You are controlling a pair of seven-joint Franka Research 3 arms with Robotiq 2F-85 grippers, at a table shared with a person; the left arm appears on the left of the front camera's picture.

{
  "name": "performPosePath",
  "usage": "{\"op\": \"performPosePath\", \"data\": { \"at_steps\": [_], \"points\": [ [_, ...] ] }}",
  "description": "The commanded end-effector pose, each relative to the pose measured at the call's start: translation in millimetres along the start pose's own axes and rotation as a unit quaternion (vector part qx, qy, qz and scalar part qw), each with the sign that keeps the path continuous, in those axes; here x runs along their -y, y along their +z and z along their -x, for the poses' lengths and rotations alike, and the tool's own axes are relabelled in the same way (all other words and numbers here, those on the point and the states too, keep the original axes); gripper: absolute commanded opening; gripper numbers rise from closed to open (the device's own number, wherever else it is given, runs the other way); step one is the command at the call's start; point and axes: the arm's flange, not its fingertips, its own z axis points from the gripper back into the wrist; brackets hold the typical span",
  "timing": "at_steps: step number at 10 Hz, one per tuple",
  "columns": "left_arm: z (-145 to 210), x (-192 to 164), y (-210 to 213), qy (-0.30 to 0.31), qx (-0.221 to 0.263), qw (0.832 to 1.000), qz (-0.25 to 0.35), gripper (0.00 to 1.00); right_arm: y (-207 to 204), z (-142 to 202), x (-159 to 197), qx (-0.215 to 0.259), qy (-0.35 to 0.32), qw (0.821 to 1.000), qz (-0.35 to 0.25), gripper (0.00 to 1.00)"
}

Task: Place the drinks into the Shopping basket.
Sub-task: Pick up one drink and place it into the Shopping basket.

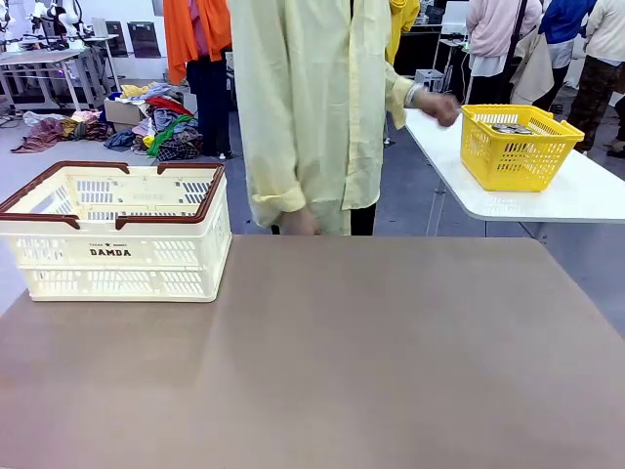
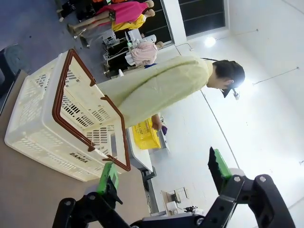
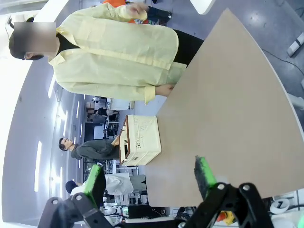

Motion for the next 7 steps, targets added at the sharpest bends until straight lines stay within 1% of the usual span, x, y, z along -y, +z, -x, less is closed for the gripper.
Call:
{"op": "performPosePath", "data": {
  "at_steps": [1, 7],
  "points": [
    [-2.9, 1.5, 0.4, -0.004, -0.001, 1.000, 0.006, 1.00, 1.1, 0.8, 1.2, 0.005, 0.014, 1.000, -0.010, 1.00],
    [-2.9, 1.5, 0.4, -0.004, -0.001, 1.000, 0.006, 1.00, 1.1, 0.8, 1.2, 0.005, 0.014, 1.000, -0.010, 1.00]
  ]
}}
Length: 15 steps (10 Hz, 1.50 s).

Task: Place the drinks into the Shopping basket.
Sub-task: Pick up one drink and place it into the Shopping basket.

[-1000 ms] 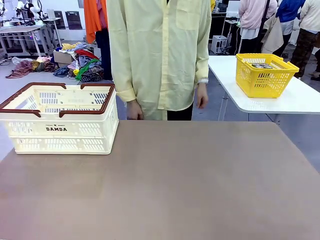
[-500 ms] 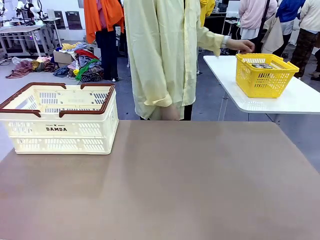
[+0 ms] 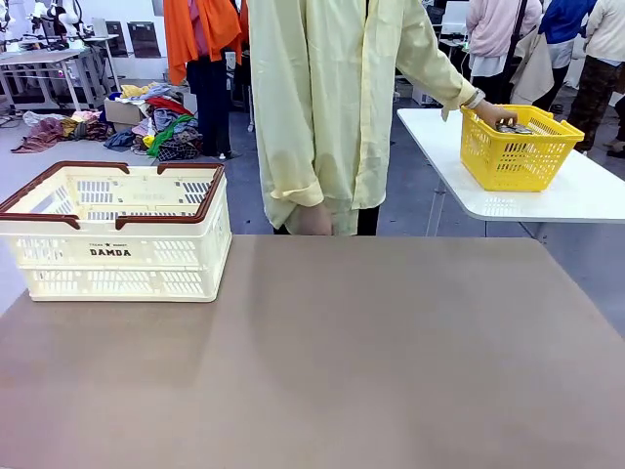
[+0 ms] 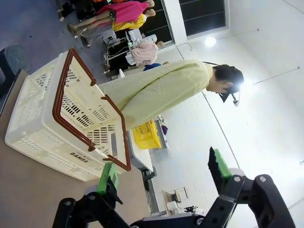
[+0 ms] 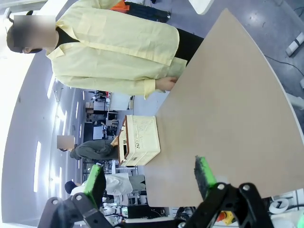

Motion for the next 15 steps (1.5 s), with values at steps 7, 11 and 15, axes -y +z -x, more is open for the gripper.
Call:
{"op": "performPosePath", "data": {
  "at_steps": [7, 11, 15],
  "points": [
    [-3.0, 1.4, 0.8, -0.004, 0.000, 1.000, 0.007, 1.00, 1.4, 0.9, -0.1, 0.005, 0.014, 1.000, -0.013, 1.00],
    [-3.0, 1.4, 0.8, -0.004, 0.000, 1.000, 0.007, 1.00, 1.4, 0.9, -0.1, 0.005, 0.014, 1.000, -0.013, 1.00],
    [-3.0, 1.4, 0.8, -0.004, 0.000, 1.000, 0.007, 1.00, 1.4, 0.9, -0.1, 0.005, 0.014, 1.000, -0.013, 1.00]
  ]
}}
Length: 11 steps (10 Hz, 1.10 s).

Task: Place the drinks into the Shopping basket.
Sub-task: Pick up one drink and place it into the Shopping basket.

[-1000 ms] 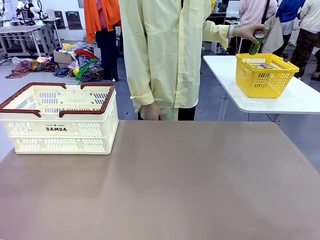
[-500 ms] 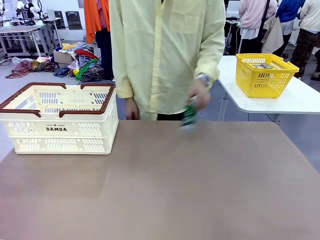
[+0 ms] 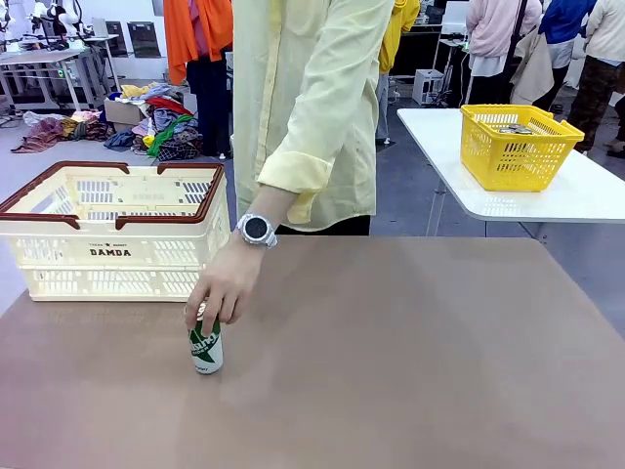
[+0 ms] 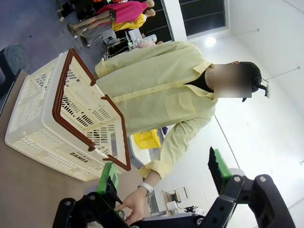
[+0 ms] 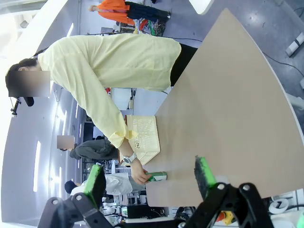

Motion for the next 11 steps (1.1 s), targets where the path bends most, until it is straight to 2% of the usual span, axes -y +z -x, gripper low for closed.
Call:
{"op": "performPosePath", "data": {
  "at_steps": [1, 7, 8, 9, 10, 11],
  "points": [
    [-3.0, 1.4, 0.7, -0.004, 0.000, 1.000, 0.006, 1.00, 1.3, 0.5, -0.3, 0.006, 0.013, 1.000, -0.012, 1.00],
    [0.0, 0.0, 0.0, 0.000, 0.000, 1.000, 0.000, 1.00, 1.3, 0.5, -0.3, 0.006, 0.013, 1.000, -0.012, 1.00],
    [25.5, 32.9, -25.1, -0.012, -0.080, 0.997, -0.001, 1.00, 1.3, 0.5, -0.3, 0.006, 0.013, 1.000, -0.012, 1.00],
    [65.1, 66.6, -57.2, -0.062, -0.133, 0.988, -0.055, 1.00, 1.3, 0.5, -0.3, 0.006, 0.013, 1.000, -0.012, 1.00],
    [113.5, 94.3, -101.5, -0.111, -0.200, 0.965, -0.128, 1.00, 1.3, 0.5, -0.3, 0.006, 0.013, 1.000, -0.012, 1.00],
    [150.3, 104.7, -137.0, -0.165, -0.244, 0.937, -0.188, 1.00, 1.3, 0.5, -0.3, 0.006, 0.013, 1.000, -0.012, 1.00]
  ]
}}
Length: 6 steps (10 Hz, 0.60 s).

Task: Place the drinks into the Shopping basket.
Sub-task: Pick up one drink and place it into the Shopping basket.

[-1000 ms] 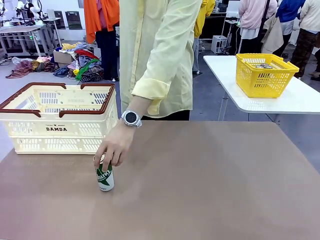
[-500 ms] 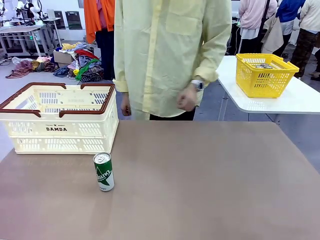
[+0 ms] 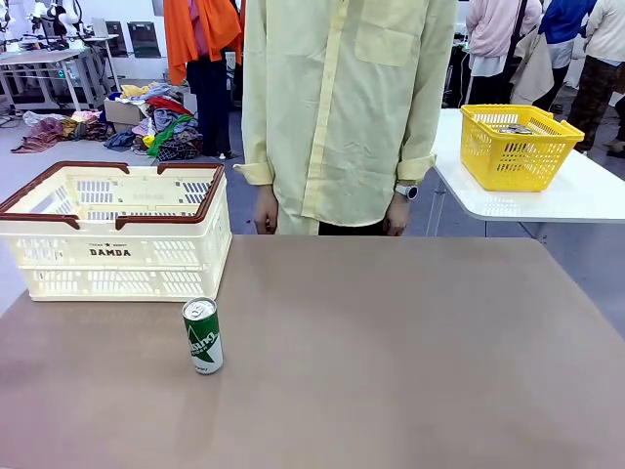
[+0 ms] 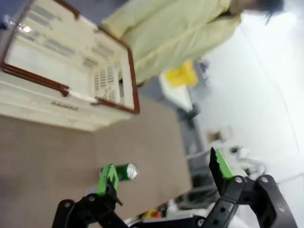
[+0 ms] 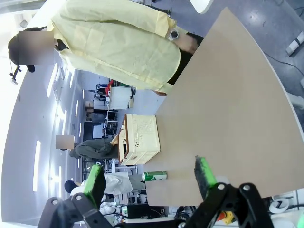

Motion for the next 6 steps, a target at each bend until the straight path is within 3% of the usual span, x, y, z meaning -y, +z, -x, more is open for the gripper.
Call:
{"op": "performPosePath", "data": {
  "at_steps": [1, 3, 4, 5, 6],
  "points": [
    [50.2, 50.6, -74.8, -0.102, -0.106, 0.982, -0.117, 1.00, 2.1, 0.3, -0.8, 0.008, 0.014, 1.000, -0.012, 1.00],
    [80.8, 65.7, -134.0, -0.151, -0.169, 0.961, -0.157, 1.00, 2.1, 0.3, -0.8, 0.008, 0.014, 1.000, -0.012, 1.00],
    [88.4, 66.8, -151.0, -0.155, -0.185, 0.958, -0.153, 1.00, 2.1, 0.3, -0.8, 0.008, 0.014, 1.000, -0.012, 1.00],
    [82.0, 67.7, -152.8, -0.146, -0.197, 0.962, -0.123, 1.00, 2.1, 0.3, -0.8, 0.008, 0.014, 1.000, -0.012, 1.00],
    [83.6, 88.3, -149.2, -0.143, -0.172, 0.960, -0.167, 1.00, 2.1, 0.3, -0.8, 0.008, 0.014, 1.000, -0.012, 1.00]
  ]
}}
